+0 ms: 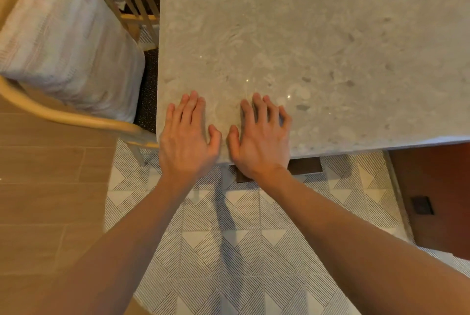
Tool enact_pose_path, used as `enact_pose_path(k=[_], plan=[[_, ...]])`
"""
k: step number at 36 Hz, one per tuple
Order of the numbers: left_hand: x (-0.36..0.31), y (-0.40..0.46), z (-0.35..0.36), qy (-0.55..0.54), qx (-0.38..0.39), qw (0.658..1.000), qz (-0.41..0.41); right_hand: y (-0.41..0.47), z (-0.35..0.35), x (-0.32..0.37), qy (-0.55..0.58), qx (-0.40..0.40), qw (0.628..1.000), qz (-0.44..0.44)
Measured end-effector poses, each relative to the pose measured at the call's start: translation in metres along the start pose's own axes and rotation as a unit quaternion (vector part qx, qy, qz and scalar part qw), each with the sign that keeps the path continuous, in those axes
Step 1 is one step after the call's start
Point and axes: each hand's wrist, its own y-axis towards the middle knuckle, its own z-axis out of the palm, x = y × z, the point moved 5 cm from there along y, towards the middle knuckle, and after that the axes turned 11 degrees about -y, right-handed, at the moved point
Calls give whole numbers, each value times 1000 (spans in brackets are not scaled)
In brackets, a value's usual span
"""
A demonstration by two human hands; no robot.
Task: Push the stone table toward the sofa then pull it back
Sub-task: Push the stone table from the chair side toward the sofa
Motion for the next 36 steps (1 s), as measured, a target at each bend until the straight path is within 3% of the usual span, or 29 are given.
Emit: enact_pose_path(k=[27, 36], plan=[[41, 46, -1, -12, 39, 998, 36, 40, 3, 34, -16, -5, 999, 47], [51, 57, 2, -12, 19, 998, 61, 50, 4, 41, -20, -1, 998, 56]])
